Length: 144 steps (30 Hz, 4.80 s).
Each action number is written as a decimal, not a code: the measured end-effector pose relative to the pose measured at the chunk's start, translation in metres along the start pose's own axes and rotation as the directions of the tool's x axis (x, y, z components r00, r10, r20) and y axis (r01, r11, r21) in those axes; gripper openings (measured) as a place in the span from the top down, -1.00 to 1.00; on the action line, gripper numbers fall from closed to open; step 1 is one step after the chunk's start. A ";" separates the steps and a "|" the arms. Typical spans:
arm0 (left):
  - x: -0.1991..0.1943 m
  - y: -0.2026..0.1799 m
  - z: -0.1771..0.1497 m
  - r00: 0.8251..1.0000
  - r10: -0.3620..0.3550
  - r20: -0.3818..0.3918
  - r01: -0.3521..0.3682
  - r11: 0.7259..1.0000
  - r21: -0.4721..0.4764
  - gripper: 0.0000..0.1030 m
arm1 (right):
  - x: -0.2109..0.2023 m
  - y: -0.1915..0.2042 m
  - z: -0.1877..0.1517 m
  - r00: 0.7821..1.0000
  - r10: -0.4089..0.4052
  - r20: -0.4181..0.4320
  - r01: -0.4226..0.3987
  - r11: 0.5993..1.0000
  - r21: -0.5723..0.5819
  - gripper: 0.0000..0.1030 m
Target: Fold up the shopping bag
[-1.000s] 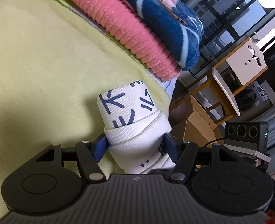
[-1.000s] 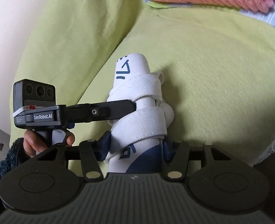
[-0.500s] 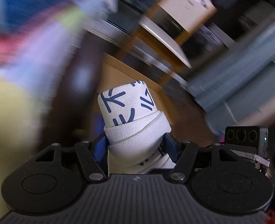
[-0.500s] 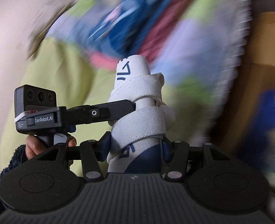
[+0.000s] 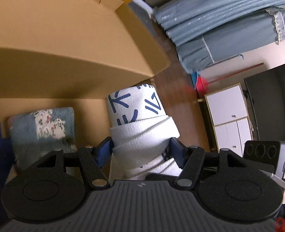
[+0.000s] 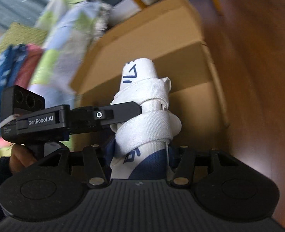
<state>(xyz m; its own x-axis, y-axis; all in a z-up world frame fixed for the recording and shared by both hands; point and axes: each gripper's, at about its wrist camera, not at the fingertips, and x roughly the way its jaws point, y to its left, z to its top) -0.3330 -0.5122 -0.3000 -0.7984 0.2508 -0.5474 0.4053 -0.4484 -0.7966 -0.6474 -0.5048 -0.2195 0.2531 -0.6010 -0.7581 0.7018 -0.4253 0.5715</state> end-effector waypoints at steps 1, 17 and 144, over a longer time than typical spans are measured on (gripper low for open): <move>0.006 0.007 0.004 1.000 -0.008 -0.012 0.008 1.000 0.000 -0.26 | 0.009 -0.002 0.001 1.000 -0.022 0.001 0.022 1.000 0.020 0.06; 0.020 0.006 0.034 0.988 0.146 -0.045 -0.135 0.972 0.190 -0.15 | 0.097 0.016 -0.007 0.907 -0.403 -0.124 0.390 0.913 -0.115 0.13; -0.124 -0.199 -0.178 0.293 0.912 0.286 -0.897 0.366 -0.249 -0.91 | -0.066 0.094 -0.091 0.912 -0.379 0.156 0.408 0.808 -0.425 -0.98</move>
<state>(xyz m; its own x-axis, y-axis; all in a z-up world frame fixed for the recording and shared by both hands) -0.2353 -0.3011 -0.1199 0.0082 -0.5808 -0.8140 0.9752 -0.1755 0.1350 -0.5380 -0.4431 -0.1443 -0.1387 -0.4929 -0.8589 0.9534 -0.3012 0.0189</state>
